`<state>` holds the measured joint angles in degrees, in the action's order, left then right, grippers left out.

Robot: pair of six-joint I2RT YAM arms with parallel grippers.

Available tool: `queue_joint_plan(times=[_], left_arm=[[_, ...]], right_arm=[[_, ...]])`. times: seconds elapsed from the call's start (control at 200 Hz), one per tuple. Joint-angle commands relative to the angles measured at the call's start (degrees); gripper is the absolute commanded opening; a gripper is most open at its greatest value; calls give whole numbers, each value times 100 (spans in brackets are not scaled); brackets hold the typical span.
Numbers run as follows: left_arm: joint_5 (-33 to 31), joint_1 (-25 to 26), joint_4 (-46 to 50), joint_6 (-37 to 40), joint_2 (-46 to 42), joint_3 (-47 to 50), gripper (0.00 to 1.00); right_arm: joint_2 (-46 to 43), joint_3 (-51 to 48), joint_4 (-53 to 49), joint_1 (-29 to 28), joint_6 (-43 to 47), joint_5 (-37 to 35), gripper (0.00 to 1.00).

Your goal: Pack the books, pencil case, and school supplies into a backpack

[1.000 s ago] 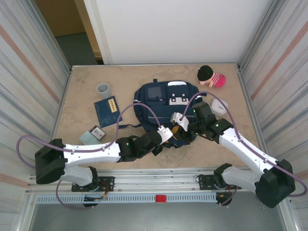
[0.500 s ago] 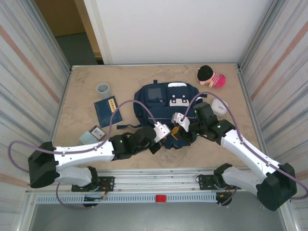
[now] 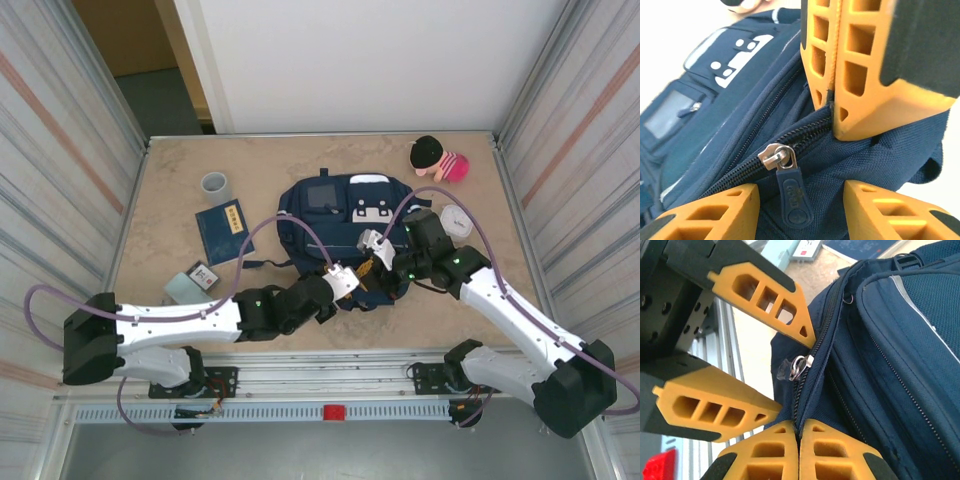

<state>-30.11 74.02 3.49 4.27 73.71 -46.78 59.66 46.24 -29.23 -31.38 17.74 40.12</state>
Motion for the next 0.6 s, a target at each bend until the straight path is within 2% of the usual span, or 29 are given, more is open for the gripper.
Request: queue_joint_plan(times=[0.0, 0.15, 0.266, 0.346, 0.421, 0.596], left_arm=[[-1084, 18, -383, 641, 46, -145, 45], [-1186, 67, -661, 949, -1, -129, 37], [-1259, 89, -742, 971, -78, -147, 39], [-1256, 98, -852, 970, -168, -112, 45], [-1218, 95, -885, 975, -227, -77, 44], [-1119, 97, -735, 880, -350, -40, 16]], right_arm=[[-65, 378, 97, -57, -524, 872, 0], [-51, 378, 10, -136, -503, 738, 0], [-31, 368, -92, -183, -393, 592, 0], [-22, 361, -185, -235, -293, 524, 0], [-17, 364, -231, -277, -232, 506, 0], [-76, 321, -220, -290, -150, 473, 0]])
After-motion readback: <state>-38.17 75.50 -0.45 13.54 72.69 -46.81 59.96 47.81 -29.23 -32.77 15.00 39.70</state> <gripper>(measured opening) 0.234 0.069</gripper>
